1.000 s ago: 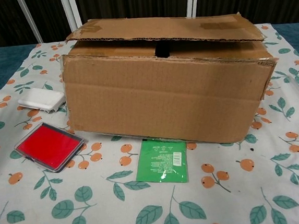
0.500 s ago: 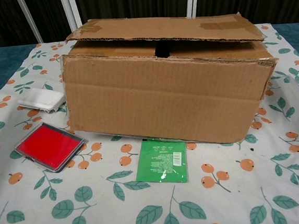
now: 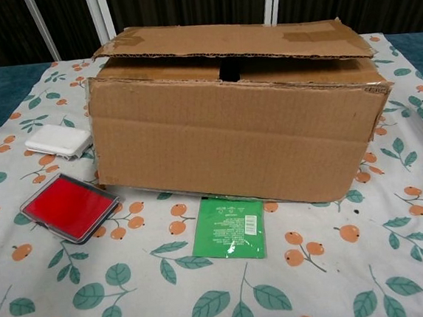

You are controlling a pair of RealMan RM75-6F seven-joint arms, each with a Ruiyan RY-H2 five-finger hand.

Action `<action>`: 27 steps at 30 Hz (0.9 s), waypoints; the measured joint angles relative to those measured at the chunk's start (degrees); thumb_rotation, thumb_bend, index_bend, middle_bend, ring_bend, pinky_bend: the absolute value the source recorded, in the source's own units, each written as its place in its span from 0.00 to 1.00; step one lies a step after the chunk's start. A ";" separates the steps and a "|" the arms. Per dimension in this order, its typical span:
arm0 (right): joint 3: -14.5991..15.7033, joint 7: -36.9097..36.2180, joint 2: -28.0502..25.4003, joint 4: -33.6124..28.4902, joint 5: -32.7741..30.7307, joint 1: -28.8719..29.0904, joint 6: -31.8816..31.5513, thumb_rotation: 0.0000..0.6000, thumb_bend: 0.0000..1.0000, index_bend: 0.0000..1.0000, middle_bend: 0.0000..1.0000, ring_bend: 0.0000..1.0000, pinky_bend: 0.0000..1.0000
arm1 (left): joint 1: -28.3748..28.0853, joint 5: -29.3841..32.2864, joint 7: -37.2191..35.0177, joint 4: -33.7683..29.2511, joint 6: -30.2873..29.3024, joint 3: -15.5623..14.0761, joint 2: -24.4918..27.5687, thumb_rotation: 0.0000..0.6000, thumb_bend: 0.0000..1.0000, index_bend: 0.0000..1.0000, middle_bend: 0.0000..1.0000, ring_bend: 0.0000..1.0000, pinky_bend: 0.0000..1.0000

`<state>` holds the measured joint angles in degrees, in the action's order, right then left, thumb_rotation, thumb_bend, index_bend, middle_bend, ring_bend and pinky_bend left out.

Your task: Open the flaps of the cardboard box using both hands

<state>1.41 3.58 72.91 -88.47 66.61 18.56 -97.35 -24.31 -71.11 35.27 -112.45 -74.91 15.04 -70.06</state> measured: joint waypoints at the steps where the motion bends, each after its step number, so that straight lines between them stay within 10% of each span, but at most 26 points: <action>1: -0.49 -0.72 0.25 0.35 0.14 -0.48 0.85 1.00 0.24 0.00 0.00 0.00 0.21 | -1.16 0.95 1.24 -0.51 0.41 0.77 -0.39 1.00 0.11 0.00 0.00 0.00 0.00; 12: -4.81 -3.36 0.38 0.36 -0.05 -3.26 5.79 1.00 0.24 0.00 0.00 0.00 0.21 | -15.55 11.82 12.17 0.37 5.74 6.15 -9.12 1.00 0.11 0.00 0.00 0.00 0.00; 27: -8.19 -4.64 0.52 -0.41 1.21 -6.15 8.41 1.00 0.25 0.00 0.00 0.00 0.21 | -24.03 16.80 14.89 8.28 7.24 4.96 -15.73 1.00 0.23 0.00 0.00 0.00 0.00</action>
<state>-6.78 -1.06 73.43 -88.88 67.81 12.41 -88.94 -48.34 -54.31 50.16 -104.17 -67.67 20.00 -85.79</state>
